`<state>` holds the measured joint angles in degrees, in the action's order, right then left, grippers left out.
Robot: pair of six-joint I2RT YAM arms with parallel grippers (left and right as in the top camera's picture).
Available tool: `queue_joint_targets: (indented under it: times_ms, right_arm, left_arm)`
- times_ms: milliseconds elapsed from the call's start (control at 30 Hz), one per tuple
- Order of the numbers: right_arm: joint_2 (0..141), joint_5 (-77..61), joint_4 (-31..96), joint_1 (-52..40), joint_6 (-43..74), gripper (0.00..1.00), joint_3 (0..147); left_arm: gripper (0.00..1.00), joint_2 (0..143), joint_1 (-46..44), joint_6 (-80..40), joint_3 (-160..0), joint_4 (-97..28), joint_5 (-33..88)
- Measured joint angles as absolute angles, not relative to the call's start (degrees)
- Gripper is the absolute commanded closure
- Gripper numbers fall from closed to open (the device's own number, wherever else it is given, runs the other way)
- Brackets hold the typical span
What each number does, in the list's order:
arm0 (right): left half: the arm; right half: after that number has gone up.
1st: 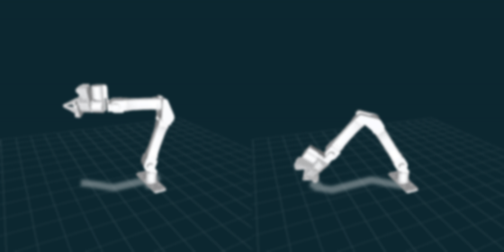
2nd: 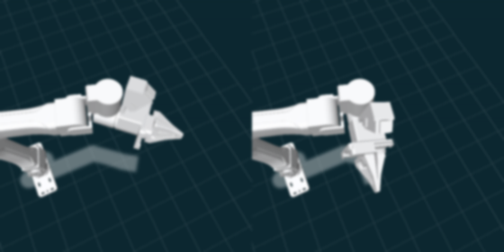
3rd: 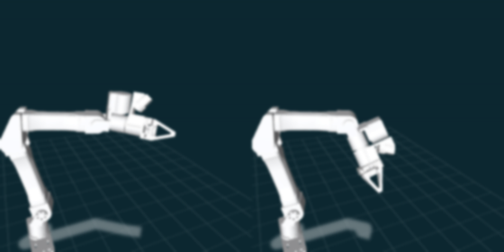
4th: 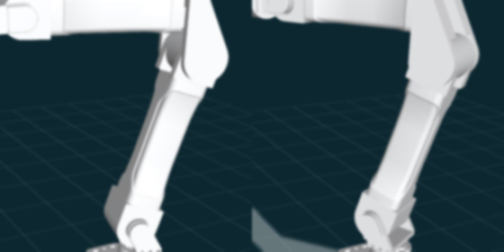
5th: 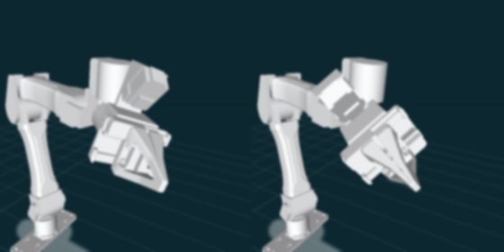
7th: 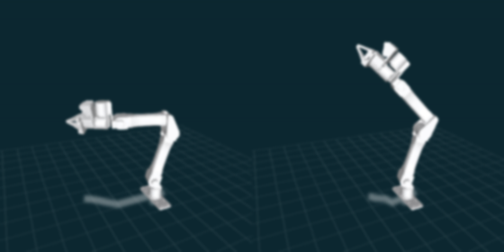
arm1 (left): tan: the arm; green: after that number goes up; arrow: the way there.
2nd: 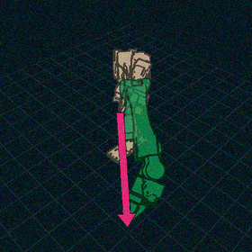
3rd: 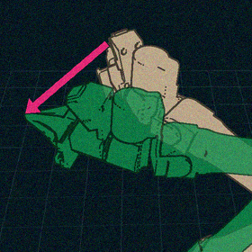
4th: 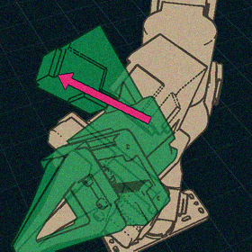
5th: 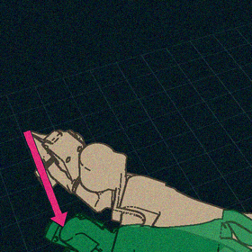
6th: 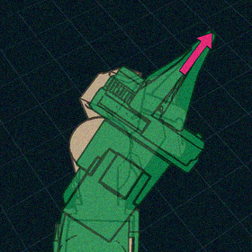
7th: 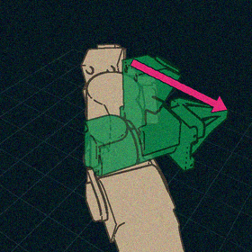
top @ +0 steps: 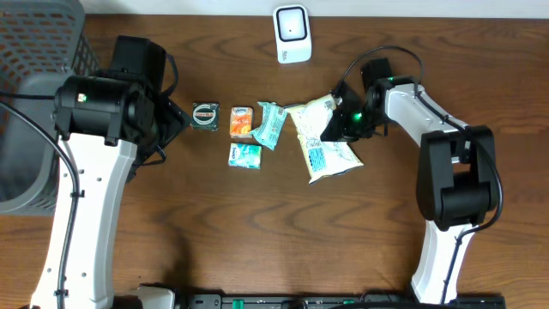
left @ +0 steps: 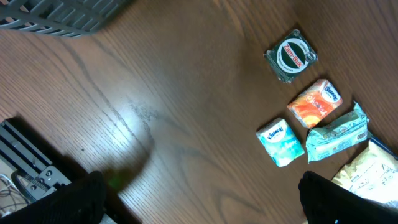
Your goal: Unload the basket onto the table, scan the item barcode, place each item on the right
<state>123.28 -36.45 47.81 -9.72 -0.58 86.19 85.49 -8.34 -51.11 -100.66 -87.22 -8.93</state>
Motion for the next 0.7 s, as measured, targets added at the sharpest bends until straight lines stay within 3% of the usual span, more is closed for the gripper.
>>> queue_joint_targets:
  times_ms: [233,500,567,667,700]
  right_arm:
    - [117.1,-39.6,47.9,-9.7,-4.4,0.99,85.3]
    - [97.5,-46.9,46.3,-11.0,-16.3,0.96,85.3]
    - [93.8,-47.3,46.0,-11.6,-18.0,0.7,85.4]
    - [90.5,-44.3,45.9,-11.9,-18.2,0.48,85.4]
    - [90.1,-42.4,45.9,-11.9,-17.6,0.36,85.4]
  left_arm:
    - [0.02,85.5,-8.3,-51.1,-100.7,-87.2,-8.9]
    - [0.02,85.5,-8.3,-51.2,-100.7,-87.2,-8.9]
    - [0.02,85.5,-8.3,-51.2,-100.7,-87.2,-8.9]
    - [0.02,85.5,-8.3,-51.2,-100.7,-87.2,-8.9]
    - [0.02,85.5,-8.3,-51.2,-100.7,-87.2,-8.9]
